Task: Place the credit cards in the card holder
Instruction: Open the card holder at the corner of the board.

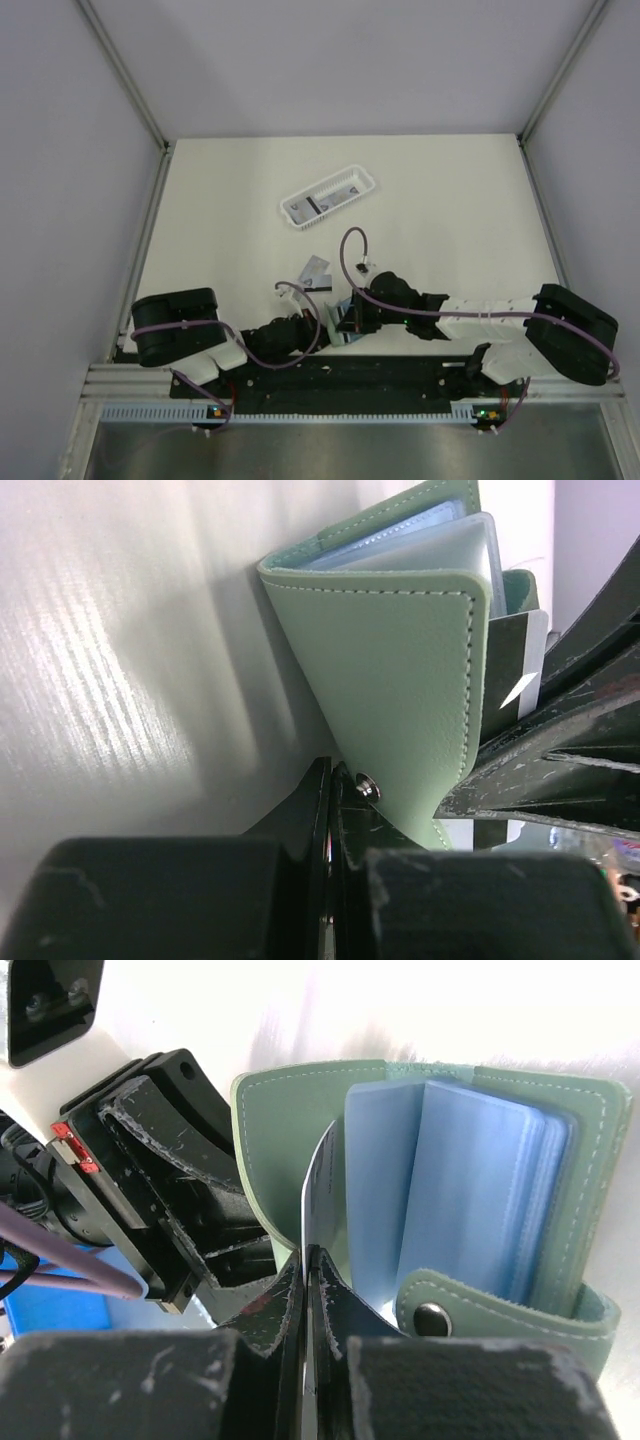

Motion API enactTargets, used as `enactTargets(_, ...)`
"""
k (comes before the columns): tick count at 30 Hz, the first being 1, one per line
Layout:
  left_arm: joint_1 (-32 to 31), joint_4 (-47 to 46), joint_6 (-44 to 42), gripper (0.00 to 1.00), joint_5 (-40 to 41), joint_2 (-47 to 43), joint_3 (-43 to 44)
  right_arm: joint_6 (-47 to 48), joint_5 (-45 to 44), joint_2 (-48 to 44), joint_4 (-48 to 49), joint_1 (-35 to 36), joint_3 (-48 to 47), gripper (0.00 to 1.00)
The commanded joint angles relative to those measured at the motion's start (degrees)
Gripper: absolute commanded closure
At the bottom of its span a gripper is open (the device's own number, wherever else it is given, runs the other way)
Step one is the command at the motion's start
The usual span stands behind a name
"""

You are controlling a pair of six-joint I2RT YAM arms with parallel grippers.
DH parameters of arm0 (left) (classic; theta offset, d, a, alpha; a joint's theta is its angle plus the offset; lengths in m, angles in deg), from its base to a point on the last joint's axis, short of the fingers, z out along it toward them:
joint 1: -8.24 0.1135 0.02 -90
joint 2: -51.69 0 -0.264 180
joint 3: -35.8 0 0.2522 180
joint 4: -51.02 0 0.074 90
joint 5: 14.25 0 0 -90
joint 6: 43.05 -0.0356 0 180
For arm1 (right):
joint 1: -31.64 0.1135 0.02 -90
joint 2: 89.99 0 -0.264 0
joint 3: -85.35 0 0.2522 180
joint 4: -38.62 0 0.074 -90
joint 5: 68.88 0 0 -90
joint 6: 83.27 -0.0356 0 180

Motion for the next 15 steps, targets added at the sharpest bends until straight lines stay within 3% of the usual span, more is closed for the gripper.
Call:
enactTargets(1, -1.1, 0.7, 1.5, 1.00, -7.4, 6.9, -6.9, -0.1, -3.1, 6.0, 4.1, 2.8, -1.7, 1.00)
enactTargets(5, -1.6, -3.1, 3.1, 1.00, -7.4, 3.2, -10.4, 0.3, -7.1, 7.0, -0.3, 3.9, -2.8, 1.00)
enactTargets(7, -1.9, 0.8, 3.1, 1.00, -7.2, -2.3, -10.5, 0.5, -9.1, 6.5, -2.1, 4.2, -3.1, 1.00)
enactTargets(9, -2.7, 12.1, 2.2, 1.00, -6.0, -11.2, -8.0, 0.6, -9.9, 5.5, -4.0, 4.2, -3.1, 1.00)
enactTargets(12, -6.8, 47.9, 0.7, 1.00, 2.5, -26.1, 1.1, 1.5, -13.2, 4.8, -7.4, 4.3, -3.8, 1.00)
enactTargets(15, -6.9, 65.6, 1.3, 1.00, 8.4, -39.4, 4.5, 2.1, -13.3, 5.0, -7.9, 4.2, -4.3, 1.00)
